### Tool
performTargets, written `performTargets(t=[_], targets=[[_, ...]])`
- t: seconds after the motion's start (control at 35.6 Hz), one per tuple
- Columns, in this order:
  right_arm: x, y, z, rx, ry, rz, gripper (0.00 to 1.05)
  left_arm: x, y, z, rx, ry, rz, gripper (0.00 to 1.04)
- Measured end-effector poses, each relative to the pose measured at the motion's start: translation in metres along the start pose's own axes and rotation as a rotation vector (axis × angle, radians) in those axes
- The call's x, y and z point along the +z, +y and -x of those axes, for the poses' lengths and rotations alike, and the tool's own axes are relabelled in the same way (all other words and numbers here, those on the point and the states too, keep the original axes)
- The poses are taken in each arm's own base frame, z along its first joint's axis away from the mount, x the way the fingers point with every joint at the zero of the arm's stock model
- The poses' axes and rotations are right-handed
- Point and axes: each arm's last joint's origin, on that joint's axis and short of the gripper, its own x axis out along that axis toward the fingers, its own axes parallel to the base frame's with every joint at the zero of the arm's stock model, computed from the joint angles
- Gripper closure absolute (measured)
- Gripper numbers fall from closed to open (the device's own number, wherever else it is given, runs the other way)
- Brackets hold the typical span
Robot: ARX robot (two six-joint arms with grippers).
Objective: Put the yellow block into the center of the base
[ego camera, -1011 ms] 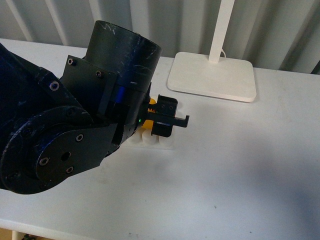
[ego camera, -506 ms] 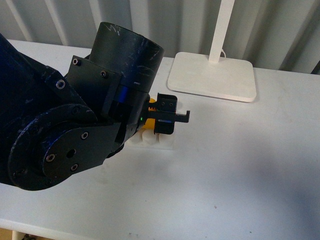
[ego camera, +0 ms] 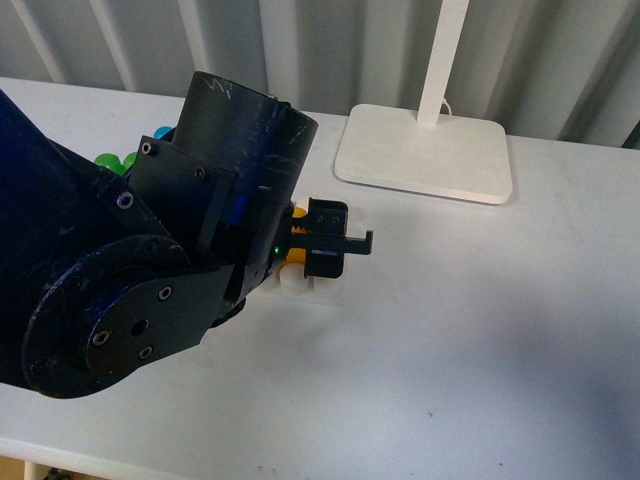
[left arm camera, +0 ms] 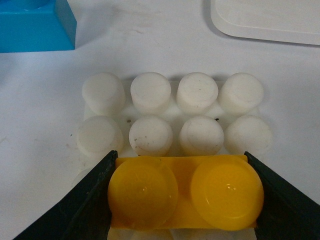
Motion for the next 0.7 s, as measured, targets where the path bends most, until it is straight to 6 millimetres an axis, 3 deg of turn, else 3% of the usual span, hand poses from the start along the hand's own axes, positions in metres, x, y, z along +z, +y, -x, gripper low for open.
performTargets(t=[0.39, 0.7], targets=[[0.0, 0.0, 0.0, 0.0, 0.0, 0.0, 0.09, -0.013, 0.002, -0.005, -0.001, -0.007, 0.006, 0.39], [0.0, 0.0, 0.0, 0.0, 0.0, 0.0, 0.09, -0.01, 0.005, -0.004, -0.008, -0.015, 0.012, 0.39]])
